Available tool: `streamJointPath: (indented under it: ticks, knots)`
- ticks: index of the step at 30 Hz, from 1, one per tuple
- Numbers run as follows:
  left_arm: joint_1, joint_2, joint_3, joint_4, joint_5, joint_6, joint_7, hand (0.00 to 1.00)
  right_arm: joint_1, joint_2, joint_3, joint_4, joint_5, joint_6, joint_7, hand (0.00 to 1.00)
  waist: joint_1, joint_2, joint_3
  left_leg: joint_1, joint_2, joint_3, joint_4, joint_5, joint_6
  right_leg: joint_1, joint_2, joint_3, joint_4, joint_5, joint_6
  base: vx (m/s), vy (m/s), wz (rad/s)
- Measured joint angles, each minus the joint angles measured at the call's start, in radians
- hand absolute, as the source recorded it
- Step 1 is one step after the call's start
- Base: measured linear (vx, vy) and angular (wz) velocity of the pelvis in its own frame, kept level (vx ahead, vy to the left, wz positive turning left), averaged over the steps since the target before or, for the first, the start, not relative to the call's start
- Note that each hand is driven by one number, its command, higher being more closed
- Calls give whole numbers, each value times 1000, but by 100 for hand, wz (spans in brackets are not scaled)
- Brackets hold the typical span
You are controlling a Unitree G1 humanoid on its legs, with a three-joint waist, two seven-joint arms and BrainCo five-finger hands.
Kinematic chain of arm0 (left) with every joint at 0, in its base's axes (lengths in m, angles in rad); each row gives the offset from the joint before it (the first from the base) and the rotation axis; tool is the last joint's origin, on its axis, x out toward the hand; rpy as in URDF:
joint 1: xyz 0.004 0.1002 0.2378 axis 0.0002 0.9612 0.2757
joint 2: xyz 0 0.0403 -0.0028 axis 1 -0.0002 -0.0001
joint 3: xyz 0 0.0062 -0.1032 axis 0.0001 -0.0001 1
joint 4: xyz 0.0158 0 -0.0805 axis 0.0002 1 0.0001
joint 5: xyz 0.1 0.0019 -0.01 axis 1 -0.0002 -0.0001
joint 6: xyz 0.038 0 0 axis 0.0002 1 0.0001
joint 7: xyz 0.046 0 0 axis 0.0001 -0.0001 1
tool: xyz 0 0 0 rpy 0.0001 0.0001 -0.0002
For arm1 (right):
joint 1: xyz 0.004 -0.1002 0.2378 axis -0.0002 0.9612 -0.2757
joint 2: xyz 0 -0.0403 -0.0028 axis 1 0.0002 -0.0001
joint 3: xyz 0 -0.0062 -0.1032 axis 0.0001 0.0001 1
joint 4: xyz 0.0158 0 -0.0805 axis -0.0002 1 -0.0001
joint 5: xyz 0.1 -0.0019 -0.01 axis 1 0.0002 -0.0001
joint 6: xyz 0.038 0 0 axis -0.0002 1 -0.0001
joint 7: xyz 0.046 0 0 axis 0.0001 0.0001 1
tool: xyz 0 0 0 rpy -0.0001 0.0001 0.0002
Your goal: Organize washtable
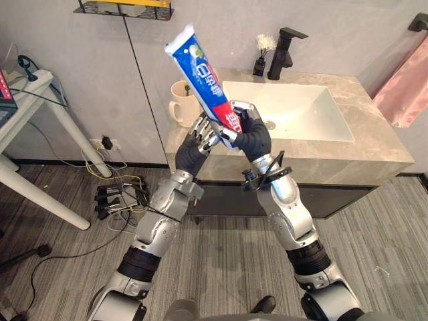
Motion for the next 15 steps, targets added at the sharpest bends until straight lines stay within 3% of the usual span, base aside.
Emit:
streamJointPath:
  ticks: [15]
  knots:
    - [-13, 34, 28, 44, 20, 22, 15, 0, 48, -44, -5, 91, -30, 0, 22, 100, -1, 0, -1, 2, 0, -11, 0, 1, 0, 9, 0, -10, 0, 0, 0, 0, 0, 1]
